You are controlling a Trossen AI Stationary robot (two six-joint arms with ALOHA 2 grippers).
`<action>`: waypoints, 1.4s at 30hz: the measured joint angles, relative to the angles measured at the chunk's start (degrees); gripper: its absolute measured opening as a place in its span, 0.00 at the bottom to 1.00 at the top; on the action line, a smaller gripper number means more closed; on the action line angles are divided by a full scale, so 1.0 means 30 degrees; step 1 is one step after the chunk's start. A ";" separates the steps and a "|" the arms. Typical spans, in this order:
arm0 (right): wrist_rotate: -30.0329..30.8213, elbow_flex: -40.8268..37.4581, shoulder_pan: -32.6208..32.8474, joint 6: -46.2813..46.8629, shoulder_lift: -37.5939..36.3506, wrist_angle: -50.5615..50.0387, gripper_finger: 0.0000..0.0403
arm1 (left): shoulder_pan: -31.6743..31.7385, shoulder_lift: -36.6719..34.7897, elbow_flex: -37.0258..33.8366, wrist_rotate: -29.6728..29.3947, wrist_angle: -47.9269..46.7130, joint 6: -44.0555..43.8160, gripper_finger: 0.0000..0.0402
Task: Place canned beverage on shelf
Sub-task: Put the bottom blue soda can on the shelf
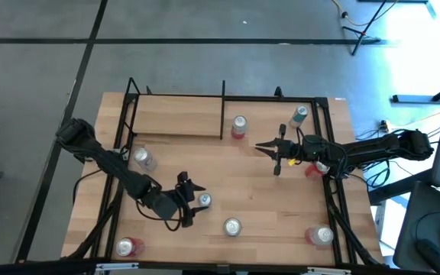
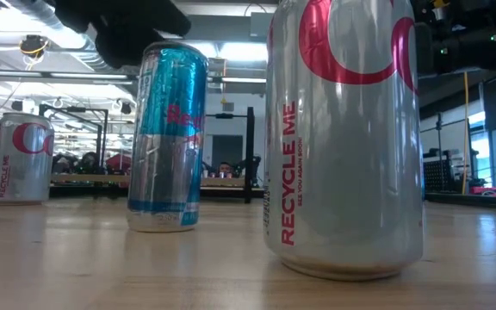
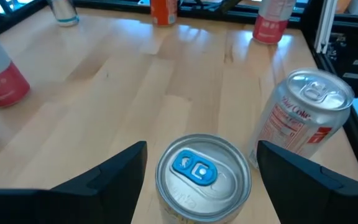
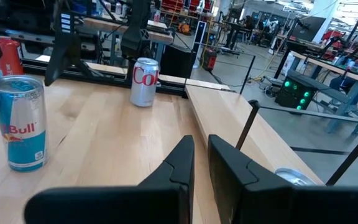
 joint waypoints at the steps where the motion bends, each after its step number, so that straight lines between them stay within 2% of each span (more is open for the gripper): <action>1: 0.0000 0.0000 -0.0007 0.0000 0.0000 0.0000 0.10 | 0.0000 0.0083 0.0000 0.0000 0.0020 -0.0169 0.72; 10: -0.0007 0.0000 -0.0007 0.0000 0.0000 0.0006 0.10 | 0.0022 0.0995 0.0000 0.0308 -0.0280 -0.0839 0.72; 16: -0.0007 -0.0007 0.0000 0.0000 0.0004 0.0022 0.10 | 0.0030 0.1714 0.0000 0.0225 0.0066 -0.0088 0.71; 19: -0.0007 -0.0007 0.0000 0.0000 0.0002 0.0022 0.10 | 0.0258 0.1743 0.0000 0.0457 0.0355 0.0883 0.67; 22: -0.0007 -0.0007 0.0000 0.0000 0.0006 0.0015 0.10 | 0.0628 0.1716 0.0000 0.1274 0.0992 0.2237 0.58; 26: -0.0015 -0.0007 0.0000 0.0000 0.0003 0.0015 0.10 | 0.1333 0.1646 0.0000 0.3269 0.1477 0.4024 0.47; 30: -0.0503 -0.0007 0.0000 0.0000 0.0007 0.0015 0.10 | 0.2361 0.1512 0.0000 0.5463 0.1605 0.6143 0.47; 38: -0.1151 -0.0007 0.0000 0.0051 0.0044 -0.0064 0.10 | 0.5620 -0.0194 -0.0013 1.0849 0.1228 1.1340 0.47; 42: -0.1165 -0.0007 0.0000 0.0066 0.0044 -0.0156 0.10 | 0.7590 -0.0337 -0.0113 1.4026 0.0348 1.2437 0.47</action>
